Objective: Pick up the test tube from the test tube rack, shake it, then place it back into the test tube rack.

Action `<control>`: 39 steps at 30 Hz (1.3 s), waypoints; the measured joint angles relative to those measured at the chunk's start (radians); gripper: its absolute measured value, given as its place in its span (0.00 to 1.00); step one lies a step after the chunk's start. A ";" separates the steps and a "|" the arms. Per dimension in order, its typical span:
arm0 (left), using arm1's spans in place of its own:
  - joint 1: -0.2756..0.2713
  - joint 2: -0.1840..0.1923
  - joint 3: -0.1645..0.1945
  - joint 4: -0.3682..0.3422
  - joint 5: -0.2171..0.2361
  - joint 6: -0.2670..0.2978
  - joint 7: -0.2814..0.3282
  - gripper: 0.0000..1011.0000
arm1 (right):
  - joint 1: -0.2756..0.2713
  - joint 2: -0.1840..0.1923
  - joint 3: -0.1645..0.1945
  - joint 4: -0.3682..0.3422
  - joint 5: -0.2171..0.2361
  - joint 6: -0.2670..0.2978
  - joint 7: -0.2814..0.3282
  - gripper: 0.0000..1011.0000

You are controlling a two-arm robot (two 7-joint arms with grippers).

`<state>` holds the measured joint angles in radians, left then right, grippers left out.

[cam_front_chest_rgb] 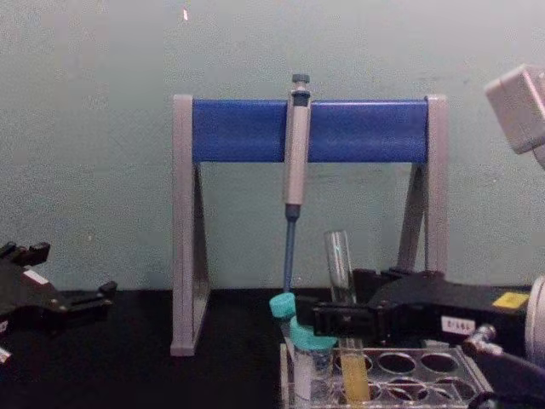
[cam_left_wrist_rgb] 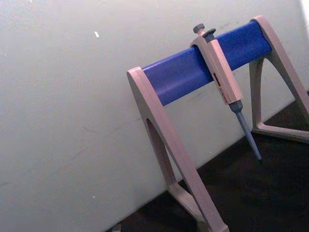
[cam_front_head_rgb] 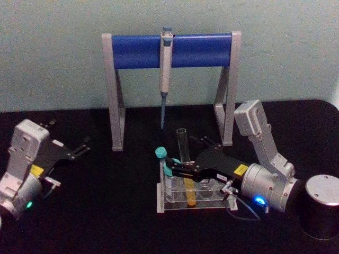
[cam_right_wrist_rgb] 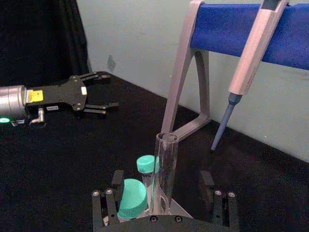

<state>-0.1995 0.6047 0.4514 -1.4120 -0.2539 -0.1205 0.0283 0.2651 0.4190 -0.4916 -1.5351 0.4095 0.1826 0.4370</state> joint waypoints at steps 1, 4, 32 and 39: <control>0.000 0.000 0.000 0.000 0.000 0.000 0.000 0.99 | 0.000 0.000 0.000 0.000 0.000 0.000 0.000 0.99; 0.000 0.000 0.000 0.000 0.000 0.000 0.000 0.99 | 0.000 0.000 -0.001 0.000 -0.005 0.000 -0.001 0.99; 0.000 0.000 0.000 0.000 0.000 0.000 0.000 0.99 | -0.001 0.000 -0.001 -0.001 -0.012 -0.005 -0.004 0.70; 0.000 0.000 0.000 0.000 0.000 0.000 0.000 0.99 | -0.001 0.000 0.000 -0.001 -0.011 -0.005 -0.004 0.48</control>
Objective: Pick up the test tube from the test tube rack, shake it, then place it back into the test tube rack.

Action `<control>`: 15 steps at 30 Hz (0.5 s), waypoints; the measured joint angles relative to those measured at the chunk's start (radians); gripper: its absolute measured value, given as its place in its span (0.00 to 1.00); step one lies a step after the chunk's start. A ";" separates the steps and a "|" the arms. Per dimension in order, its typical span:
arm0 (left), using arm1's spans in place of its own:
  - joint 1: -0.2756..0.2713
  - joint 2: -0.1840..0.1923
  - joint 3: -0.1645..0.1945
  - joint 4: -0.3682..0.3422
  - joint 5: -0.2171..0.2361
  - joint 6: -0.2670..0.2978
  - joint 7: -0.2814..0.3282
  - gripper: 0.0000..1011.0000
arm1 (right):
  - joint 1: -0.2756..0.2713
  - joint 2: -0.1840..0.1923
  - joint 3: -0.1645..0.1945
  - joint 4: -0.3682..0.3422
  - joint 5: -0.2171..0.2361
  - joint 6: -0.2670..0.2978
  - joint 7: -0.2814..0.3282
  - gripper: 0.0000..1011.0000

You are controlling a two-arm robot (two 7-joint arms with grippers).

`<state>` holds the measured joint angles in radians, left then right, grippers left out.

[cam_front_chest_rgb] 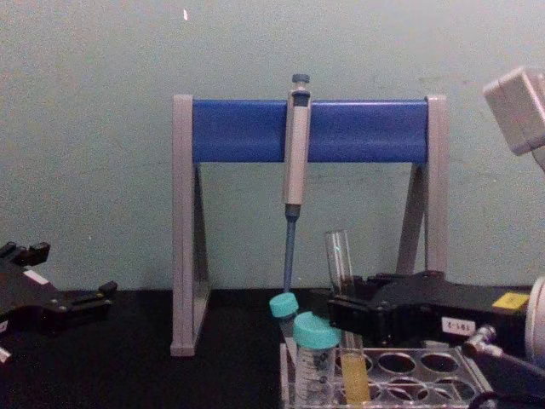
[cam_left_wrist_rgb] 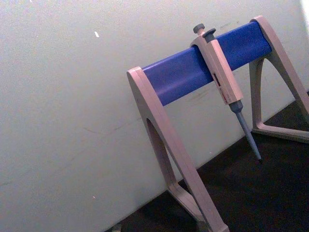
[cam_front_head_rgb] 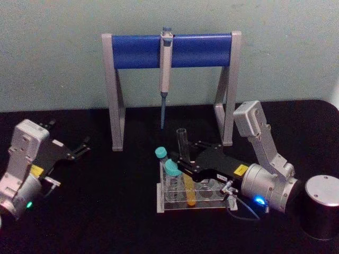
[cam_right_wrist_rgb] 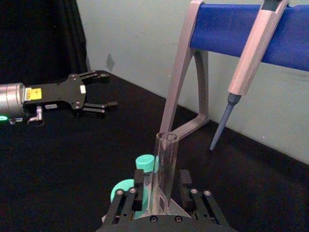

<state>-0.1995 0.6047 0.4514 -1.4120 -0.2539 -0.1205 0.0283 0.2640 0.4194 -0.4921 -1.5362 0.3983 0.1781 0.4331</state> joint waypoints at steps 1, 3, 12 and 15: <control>0.000 0.000 0.000 0.000 0.000 0.000 0.000 0.99 | 0.000 0.000 0.000 0.000 0.000 0.000 0.000 0.46; 0.000 0.000 0.000 0.000 0.000 0.000 0.000 0.99 | 0.000 0.000 0.000 0.000 0.000 0.000 0.000 0.38; 0.000 0.000 0.000 0.000 0.000 0.000 0.000 0.99 | 0.000 0.000 0.000 0.000 0.001 0.000 0.000 0.23; 0.000 0.000 0.000 0.000 0.000 0.000 0.000 0.99 | 0.000 0.000 0.000 0.000 0.002 0.000 0.000 0.23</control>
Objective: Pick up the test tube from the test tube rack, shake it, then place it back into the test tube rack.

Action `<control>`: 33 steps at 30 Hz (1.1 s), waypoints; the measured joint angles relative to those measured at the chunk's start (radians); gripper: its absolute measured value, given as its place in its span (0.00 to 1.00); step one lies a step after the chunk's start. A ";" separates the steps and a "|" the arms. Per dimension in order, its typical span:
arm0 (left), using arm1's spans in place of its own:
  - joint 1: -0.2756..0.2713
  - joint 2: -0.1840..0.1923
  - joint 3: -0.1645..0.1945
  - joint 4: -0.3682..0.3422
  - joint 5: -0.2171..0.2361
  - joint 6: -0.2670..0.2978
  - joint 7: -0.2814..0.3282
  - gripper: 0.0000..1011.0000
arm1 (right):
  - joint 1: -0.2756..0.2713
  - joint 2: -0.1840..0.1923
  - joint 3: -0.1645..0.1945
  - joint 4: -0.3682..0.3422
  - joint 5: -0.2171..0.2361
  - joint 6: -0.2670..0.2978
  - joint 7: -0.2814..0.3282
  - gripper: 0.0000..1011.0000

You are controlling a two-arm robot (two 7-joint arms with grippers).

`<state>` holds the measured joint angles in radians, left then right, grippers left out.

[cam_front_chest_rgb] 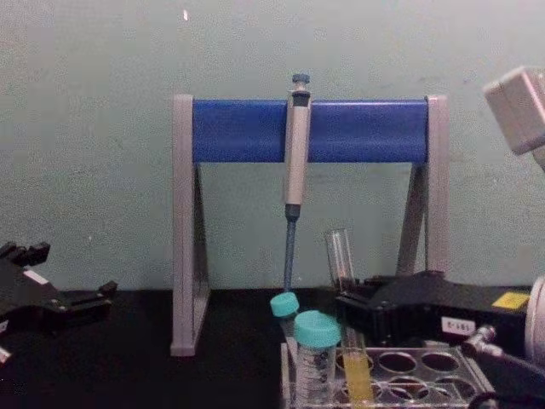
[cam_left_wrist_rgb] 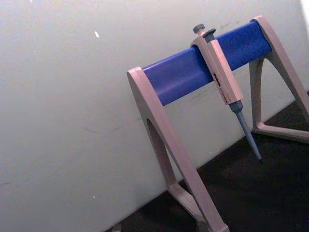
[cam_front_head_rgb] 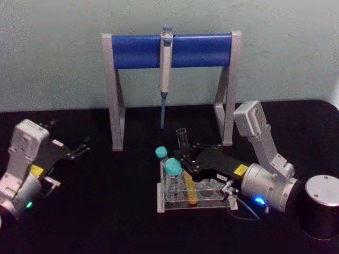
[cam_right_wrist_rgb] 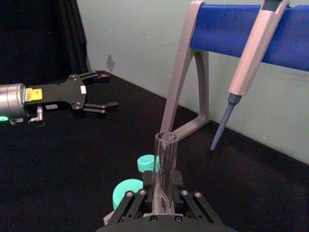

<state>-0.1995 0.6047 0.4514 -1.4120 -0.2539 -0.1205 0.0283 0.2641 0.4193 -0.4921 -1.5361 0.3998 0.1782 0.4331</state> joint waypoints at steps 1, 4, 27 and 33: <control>0.000 0.000 0.000 0.000 0.000 0.000 0.000 0.99 | 0.000 0.000 0.000 0.000 0.000 0.000 0.000 0.23; 0.000 0.000 0.000 0.000 0.000 0.000 0.000 0.99 | 0.000 0.000 0.000 0.000 0.000 0.000 0.000 0.23; 0.000 0.000 0.000 0.000 0.000 0.000 0.000 0.99 | -0.064 -0.006 0.038 -0.012 0.022 -0.162 0.034 0.23; 0.000 0.000 0.000 0.000 0.000 0.000 0.000 0.99 | -0.096 -0.001 0.050 -0.033 0.027 -0.207 0.040 0.23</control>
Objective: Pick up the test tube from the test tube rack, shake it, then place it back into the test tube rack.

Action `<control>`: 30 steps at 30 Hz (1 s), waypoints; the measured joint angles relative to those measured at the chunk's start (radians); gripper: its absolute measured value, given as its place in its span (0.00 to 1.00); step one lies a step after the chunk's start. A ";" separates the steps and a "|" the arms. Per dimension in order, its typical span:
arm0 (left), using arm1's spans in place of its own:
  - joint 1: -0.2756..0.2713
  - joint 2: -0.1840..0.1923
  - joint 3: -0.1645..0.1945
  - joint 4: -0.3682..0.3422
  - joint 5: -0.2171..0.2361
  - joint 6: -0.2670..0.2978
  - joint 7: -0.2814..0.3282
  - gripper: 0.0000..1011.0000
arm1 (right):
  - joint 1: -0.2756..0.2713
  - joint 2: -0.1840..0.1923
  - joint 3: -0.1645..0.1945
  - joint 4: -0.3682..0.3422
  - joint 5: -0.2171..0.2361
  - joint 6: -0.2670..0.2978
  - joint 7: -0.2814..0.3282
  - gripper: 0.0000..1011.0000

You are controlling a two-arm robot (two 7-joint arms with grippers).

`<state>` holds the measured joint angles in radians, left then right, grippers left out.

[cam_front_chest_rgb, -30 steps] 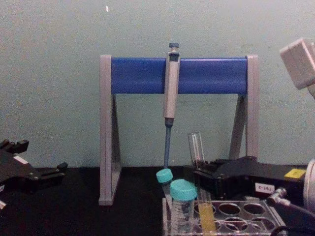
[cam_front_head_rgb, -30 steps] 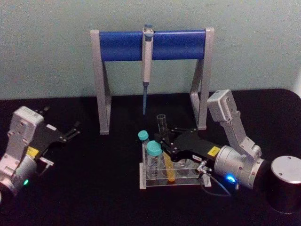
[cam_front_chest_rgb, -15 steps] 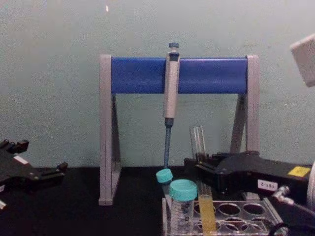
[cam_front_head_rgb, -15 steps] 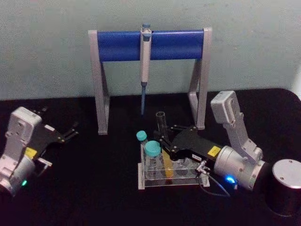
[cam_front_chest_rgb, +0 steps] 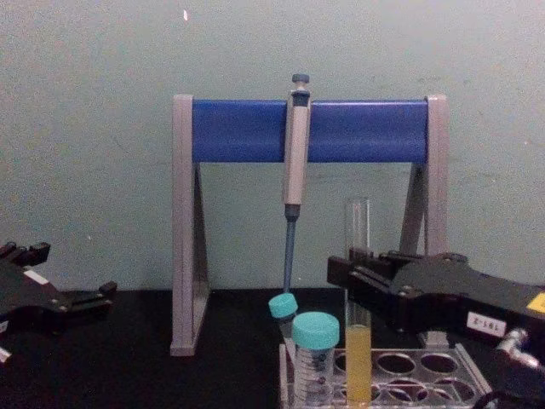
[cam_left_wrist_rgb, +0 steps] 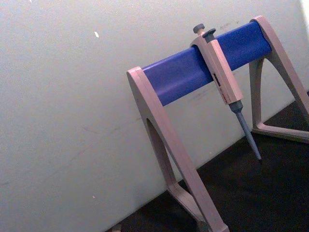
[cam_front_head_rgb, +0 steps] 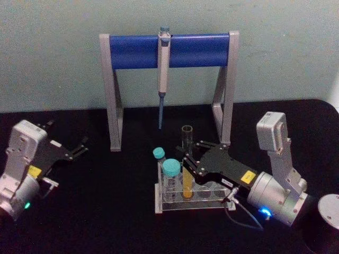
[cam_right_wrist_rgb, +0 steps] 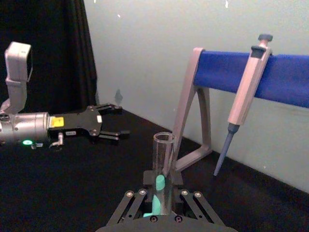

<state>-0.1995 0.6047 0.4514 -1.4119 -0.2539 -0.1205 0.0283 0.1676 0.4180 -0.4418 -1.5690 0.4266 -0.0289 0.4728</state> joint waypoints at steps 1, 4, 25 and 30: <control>0.000 0.000 0.000 0.000 0.000 0.000 0.000 0.99 | -0.003 0.001 0.001 -0.003 0.000 -0.004 0.000 0.23; 0.000 0.000 0.000 0.000 0.000 0.000 0.000 0.99 | -0.010 0.005 0.007 -0.017 -0.005 -0.014 -0.001 0.23; 0.000 0.000 0.000 0.000 0.000 0.000 0.000 0.99 | 0.016 0.014 0.083 -0.082 0.004 -0.029 -0.031 0.23; 0.000 0.000 0.000 0.000 0.000 0.000 0.000 0.99 | 0.052 -0.001 0.090 -0.045 0.005 -0.022 -0.037 0.23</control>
<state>-0.1995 0.6047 0.4514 -1.4119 -0.2539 -0.1205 0.0283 0.2199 0.4172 -0.3515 -1.6141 0.4319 -0.0508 0.4361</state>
